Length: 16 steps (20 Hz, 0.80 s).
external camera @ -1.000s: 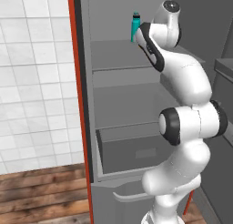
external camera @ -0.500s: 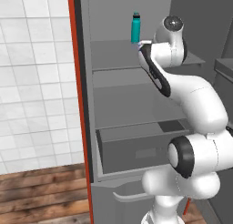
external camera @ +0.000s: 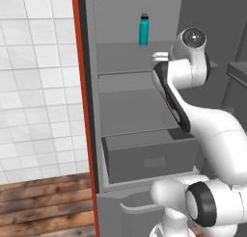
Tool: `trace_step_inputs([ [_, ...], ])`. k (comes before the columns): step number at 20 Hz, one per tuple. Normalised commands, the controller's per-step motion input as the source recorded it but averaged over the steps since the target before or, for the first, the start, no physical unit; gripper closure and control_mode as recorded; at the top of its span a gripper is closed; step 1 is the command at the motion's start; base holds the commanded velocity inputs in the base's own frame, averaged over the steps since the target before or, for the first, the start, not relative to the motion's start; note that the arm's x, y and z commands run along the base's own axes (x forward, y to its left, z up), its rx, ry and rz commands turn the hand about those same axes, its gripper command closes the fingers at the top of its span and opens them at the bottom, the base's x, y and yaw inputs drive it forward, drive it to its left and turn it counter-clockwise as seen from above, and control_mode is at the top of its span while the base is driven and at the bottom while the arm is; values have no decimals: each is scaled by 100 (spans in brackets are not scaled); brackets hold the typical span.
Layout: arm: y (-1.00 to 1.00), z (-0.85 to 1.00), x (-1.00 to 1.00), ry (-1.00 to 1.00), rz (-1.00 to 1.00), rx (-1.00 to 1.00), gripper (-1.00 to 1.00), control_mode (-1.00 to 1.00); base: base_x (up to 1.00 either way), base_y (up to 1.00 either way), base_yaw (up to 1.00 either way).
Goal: Pick the cheese from the fridge and the cheese grater from the cabinet and place them next to the salad bowl.
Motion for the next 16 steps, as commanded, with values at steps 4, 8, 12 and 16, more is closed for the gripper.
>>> trace_step_inputs([
  [4,0,4,-87,0,0,0,100,-100,0,0,0],
  [8,0,1,-79,0,0,0,100,-100,0,0,0],
  [12,0,0,-78,0,0,0,100,-100,0,0,0],
  [16,0,0,-89,0,0,0,100,-100,0,0,0],
])
